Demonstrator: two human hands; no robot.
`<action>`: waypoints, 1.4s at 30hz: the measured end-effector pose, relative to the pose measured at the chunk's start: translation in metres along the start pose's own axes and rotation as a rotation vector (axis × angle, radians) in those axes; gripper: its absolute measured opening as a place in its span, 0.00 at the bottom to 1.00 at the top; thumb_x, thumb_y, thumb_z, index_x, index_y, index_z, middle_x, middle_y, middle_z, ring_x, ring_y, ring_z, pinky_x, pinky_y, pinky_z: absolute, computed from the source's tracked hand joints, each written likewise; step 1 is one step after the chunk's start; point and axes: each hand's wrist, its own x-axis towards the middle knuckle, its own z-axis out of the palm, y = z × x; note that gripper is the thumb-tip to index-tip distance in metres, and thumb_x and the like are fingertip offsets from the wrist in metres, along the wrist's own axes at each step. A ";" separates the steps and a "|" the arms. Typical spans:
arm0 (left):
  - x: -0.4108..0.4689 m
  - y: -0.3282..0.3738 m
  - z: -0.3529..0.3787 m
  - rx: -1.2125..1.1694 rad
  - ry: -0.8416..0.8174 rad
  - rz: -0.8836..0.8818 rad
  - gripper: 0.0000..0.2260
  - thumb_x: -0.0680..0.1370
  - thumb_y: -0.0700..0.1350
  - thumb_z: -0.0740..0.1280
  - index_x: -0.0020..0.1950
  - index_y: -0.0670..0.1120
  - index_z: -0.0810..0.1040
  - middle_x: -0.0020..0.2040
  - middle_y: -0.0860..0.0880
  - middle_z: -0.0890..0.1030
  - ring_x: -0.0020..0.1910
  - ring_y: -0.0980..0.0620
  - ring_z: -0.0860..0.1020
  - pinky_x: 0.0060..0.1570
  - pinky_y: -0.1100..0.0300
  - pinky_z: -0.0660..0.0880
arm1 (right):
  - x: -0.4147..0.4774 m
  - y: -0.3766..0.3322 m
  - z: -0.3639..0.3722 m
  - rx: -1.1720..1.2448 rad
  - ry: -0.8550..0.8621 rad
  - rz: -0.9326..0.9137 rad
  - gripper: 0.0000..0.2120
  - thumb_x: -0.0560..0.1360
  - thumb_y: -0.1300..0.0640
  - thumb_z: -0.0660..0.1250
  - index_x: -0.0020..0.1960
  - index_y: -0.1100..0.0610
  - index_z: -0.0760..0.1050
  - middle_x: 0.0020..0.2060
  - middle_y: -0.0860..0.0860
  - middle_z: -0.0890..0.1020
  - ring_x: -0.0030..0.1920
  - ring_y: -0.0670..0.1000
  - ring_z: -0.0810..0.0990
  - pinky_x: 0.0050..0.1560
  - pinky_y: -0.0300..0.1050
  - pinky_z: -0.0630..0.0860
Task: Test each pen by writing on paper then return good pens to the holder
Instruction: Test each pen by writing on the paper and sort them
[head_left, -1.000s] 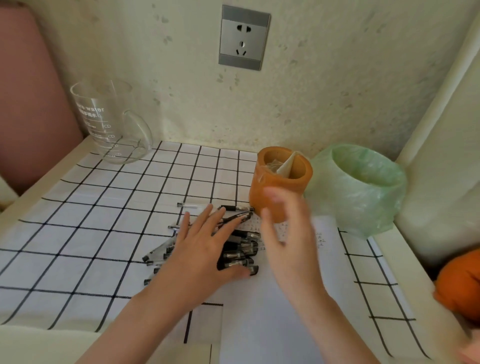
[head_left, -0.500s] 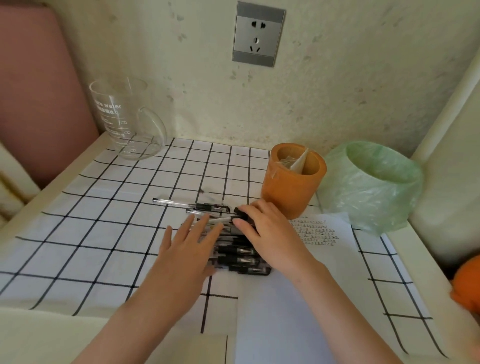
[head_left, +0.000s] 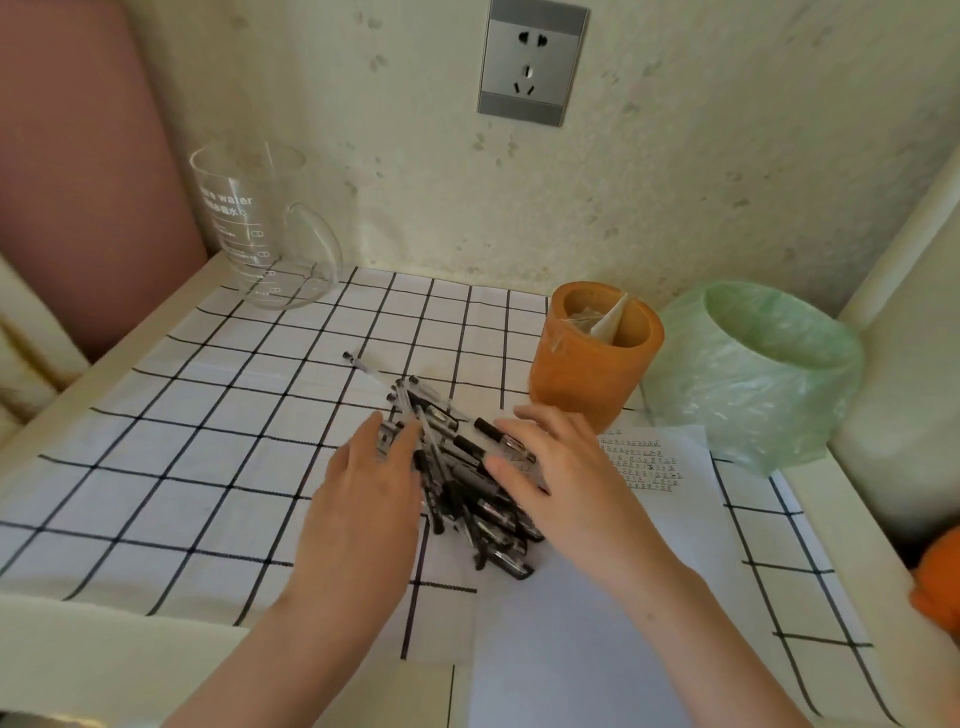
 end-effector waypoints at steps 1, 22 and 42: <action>-0.003 0.003 0.000 0.046 -0.038 0.048 0.23 0.79 0.37 0.54 0.74 0.46 0.55 0.76 0.45 0.39 0.74 0.39 0.42 0.72 0.50 0.53 | 0.001 0.004 -0.001 0.039 -0.018 0.046 0.23 0.79 0.43 0.58 0.72 0.49 0.66 0.66 0.44 0.69 0.67 0.43 0.63 0.62 0.34 0.60; 0.032 0.002 0.012 -0.704 0.011 -0.044 0.22 0.81 0.40 0.53 0.75 0.50 0.56 0.77 0.50 0.48 0.75 0.53 0.51 0.65 0.69 0.50 | -0.006 -0.031 0.032 0.381 -0.136 0.161 0.11 0.80 0.52 0.59 0.58 0.55 0.74 0.48 0.50 0.70 0.40 0.40 0.71 0.40 0.25 0.69; 0.037 -0.018 0.001 -0.502 0.272 -0.091 0.20 0.78 0.34 0.57 0.68 0.48 0.70 0.65 0.47 0.74 0.61 0.49 0.74 0.56 0.59 0.70 | -0.012 -0.033 0.031 0.232 -0.056 0.046 0.24 0.81 0.54 0.58 0.75 0.42 0.57 0.36 0.46 0.69 0.34 0.43 0.69 0.33 0.34 0.67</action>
